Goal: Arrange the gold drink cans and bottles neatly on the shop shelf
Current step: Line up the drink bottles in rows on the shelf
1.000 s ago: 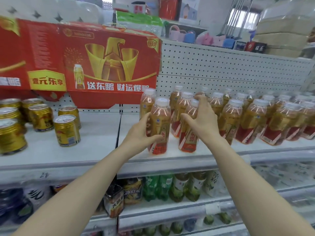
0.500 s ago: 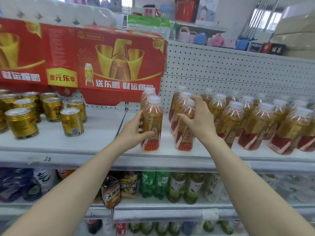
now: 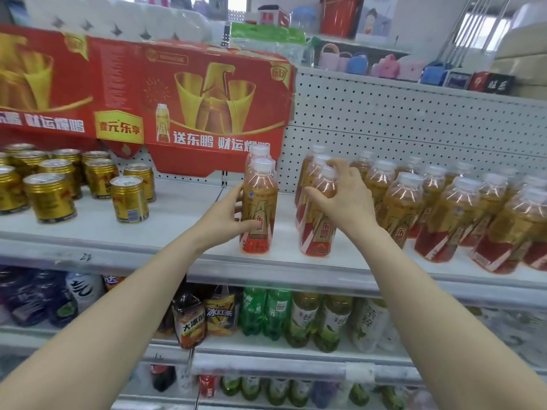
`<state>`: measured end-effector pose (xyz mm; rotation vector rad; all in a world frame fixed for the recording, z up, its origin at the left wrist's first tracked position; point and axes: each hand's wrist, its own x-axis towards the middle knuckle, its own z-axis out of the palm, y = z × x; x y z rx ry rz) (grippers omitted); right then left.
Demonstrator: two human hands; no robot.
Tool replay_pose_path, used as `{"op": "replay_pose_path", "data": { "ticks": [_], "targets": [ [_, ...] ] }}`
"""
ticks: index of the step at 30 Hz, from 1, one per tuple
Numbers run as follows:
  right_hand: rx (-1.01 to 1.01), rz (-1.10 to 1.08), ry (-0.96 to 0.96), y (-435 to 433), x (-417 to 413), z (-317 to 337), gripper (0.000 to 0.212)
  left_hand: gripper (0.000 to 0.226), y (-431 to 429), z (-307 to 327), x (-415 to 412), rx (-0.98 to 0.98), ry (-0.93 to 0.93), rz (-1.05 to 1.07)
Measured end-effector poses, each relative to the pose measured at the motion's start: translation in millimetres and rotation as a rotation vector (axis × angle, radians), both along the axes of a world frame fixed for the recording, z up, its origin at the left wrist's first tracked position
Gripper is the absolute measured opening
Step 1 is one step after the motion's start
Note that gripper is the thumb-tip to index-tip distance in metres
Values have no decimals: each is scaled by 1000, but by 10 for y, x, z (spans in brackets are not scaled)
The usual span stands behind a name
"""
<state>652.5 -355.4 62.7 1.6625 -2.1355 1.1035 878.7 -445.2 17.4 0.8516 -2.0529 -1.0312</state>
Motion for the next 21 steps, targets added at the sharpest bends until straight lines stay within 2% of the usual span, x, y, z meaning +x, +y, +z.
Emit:
{"op": "replay_pose_path", "data": {
  "ticks": [3,6,21],
  "targets": [
    [15,-71,83,-10,20,-18,67,87,71,-104,-80,-54,9,100],
    [17,-54,96,-21,29,-38,59,84,80,-167,-106,-74,3,133],
    [56,-139,226,-64,83,-48,58,74,-75,-63,72,-58,-107,12]
  ]
}}
